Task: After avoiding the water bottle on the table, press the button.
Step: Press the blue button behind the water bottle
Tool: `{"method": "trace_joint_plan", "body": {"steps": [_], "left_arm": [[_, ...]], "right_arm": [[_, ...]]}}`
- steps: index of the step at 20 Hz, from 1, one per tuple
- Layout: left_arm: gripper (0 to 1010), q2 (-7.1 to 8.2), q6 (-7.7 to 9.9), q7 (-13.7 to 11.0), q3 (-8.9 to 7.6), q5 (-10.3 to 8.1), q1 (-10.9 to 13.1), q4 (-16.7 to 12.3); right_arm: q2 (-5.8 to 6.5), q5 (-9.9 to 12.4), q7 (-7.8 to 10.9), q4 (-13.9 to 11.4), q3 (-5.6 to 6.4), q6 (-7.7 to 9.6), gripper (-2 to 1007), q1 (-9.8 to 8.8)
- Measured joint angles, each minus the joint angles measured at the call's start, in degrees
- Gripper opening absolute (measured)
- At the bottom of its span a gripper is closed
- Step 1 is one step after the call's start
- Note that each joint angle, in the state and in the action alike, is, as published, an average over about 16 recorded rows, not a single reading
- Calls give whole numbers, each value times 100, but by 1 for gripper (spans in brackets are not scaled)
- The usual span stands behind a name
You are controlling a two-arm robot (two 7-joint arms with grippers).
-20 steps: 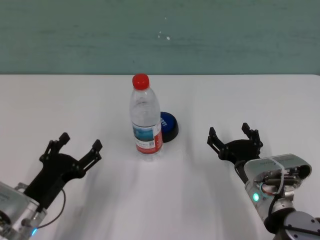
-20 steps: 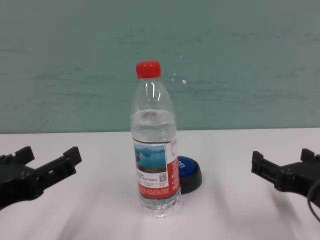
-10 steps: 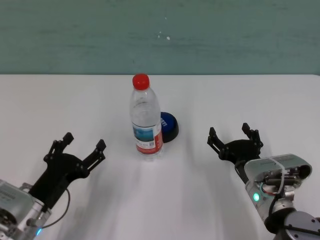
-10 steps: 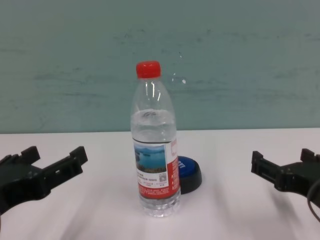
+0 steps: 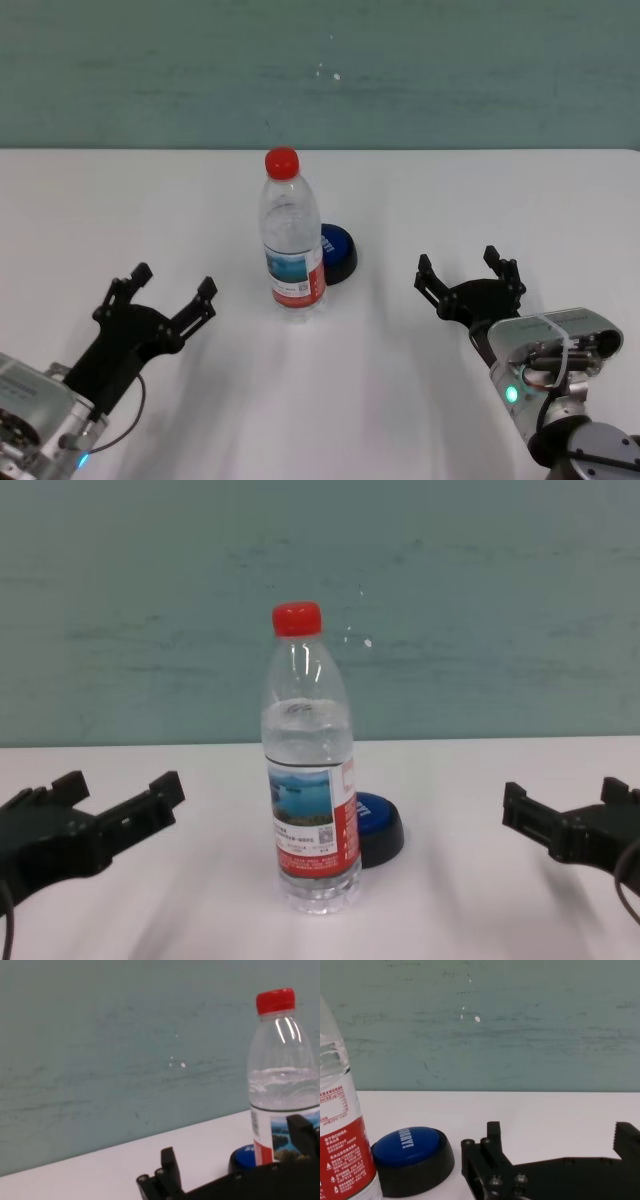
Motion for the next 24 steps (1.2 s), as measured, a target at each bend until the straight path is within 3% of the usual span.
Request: {"method": "trace_joint_plan", "body": {"steps": [24], "left_arm": [[1010, -107, 8, 51, 251, 217, -161, 121]], "right_arm": [[0, 0, 0, 0, 0, 0, 1004, 0]]}}
